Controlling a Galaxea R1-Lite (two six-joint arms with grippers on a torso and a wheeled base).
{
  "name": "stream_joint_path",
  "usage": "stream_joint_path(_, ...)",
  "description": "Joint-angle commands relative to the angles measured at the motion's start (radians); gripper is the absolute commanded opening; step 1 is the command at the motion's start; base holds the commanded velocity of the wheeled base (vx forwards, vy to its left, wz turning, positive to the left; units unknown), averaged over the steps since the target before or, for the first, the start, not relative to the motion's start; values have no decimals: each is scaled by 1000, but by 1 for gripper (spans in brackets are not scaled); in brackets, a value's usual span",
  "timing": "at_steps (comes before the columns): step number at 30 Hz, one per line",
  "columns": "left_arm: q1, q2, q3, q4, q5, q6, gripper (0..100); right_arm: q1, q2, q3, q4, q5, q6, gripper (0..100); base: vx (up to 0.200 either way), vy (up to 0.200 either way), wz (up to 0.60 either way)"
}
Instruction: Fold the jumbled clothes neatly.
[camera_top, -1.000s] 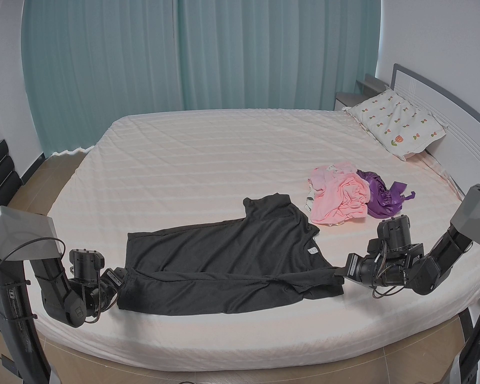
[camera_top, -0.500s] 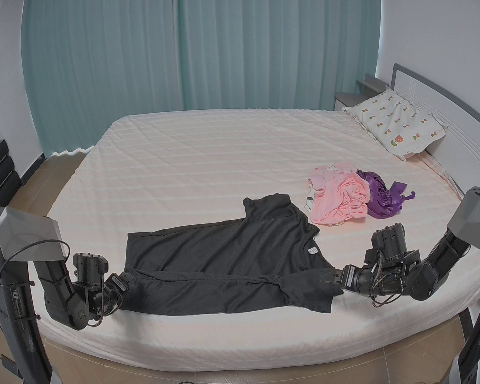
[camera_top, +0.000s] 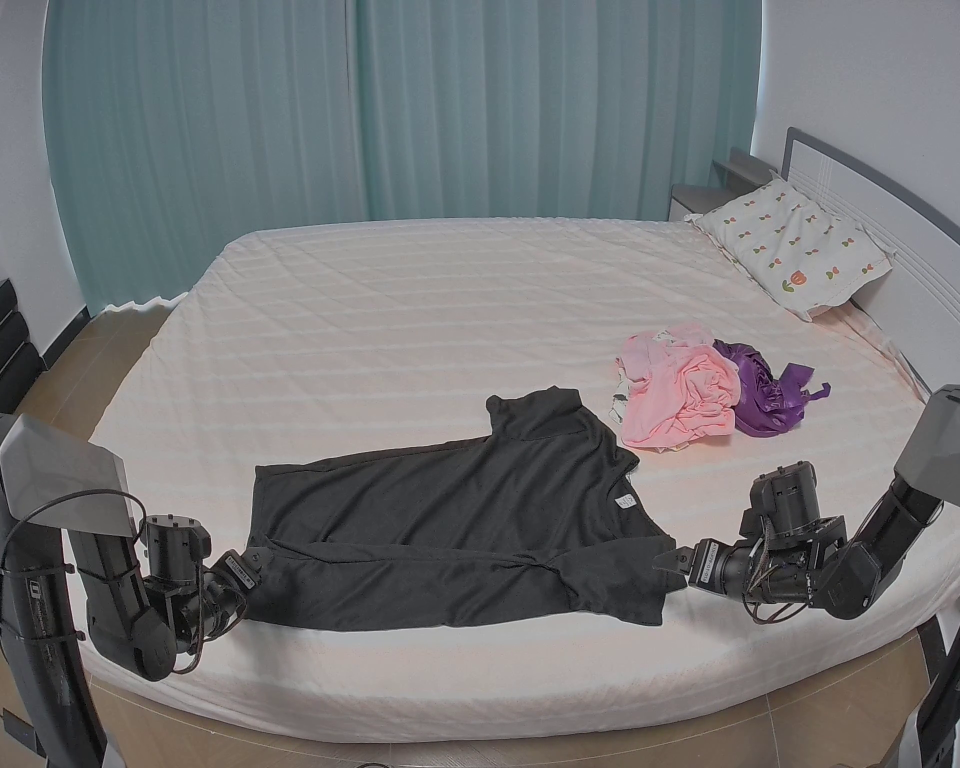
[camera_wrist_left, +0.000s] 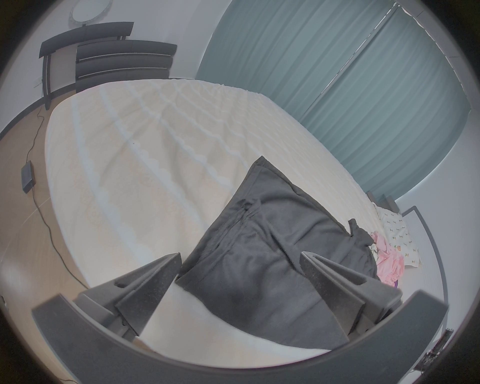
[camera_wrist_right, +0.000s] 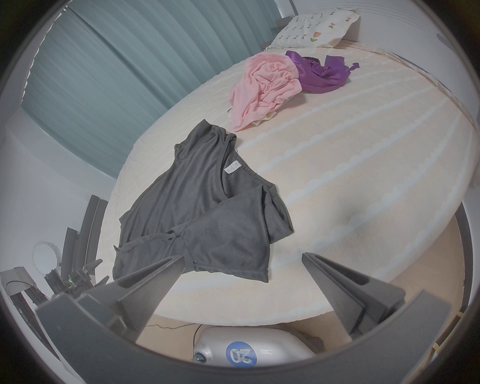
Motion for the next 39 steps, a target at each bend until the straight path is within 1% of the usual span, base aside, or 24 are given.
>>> stream_joint_path(1,-2,54,74,-51,12,5,100,-14,-2,48,-51,-4,3,100,0,0,0)
stream_joint_path(2,-2,69,83,-74,12,3,100,-17,0,48,-60,-4,1,100,0,0,0)
stream_joint_path(6,-2,94,112,-158,14,2,100,-19,-13,48,-71,-3,1,100,200,0,0)
stream_joint_path(11,-2,94,129,-197,14,0,100,-44,-42,65,-71,-6,-1,100,200,0,0)
stream_joint_path(15,-1,86,126,-198,12,-1,100,-59,-66,72,-76,-4,-2,100,0,0,0)
stream_joint_path(18,26,62,118,-204,8,-1,100,-54,-62,68,-77,-3,-2,100,0,0,0)
stream_joint_path(24,27,-4,135,-204,9,14,100,-51,-54,32,-79,5,-1,100,0,0,0)
stream_joint_path(27,27,5,147,-204,9,60,100,-33,-19,6,-80,2,-2,100,0,0,0)
stream_joint_path(29,27,20,151,-204,9,69,100,-25,-13,3,-80,0,-2,100,0,0,0)
stream_joint_path(31,38,56,147,-204,-12,82,100,-19,-14,-1,-82,7,-4,100,0,0,0)
stream_joint_path(33,52,80,146,-207,-61,91,100,-19,-14,-10,-85,11,-4,100,0,0,0)
stream_joint_path(34,55,83,146,-207,-70,94,100,-19,-14,-12,-85,11,-4,100,0,0,0)
stream_joint_path(35,79,86,151,-221,-127,112,100,-17,-13,-12,-86,17,-5,100,0,0,0)
stream_joint_path(36,96,86,158,-230,-164,135,100,-17,-13,-10,-85,25,-7,100,0,0,0)
stream_joint_path(38,122,91,175,-235,-213,184,100,-11,-11,-7,-85,36,-7,100,0,0,0)
stream_joint_path(39,142,99,180,-235,-241,226,100,-11,-10,-4,-85,39,-10,100,0,0,0)
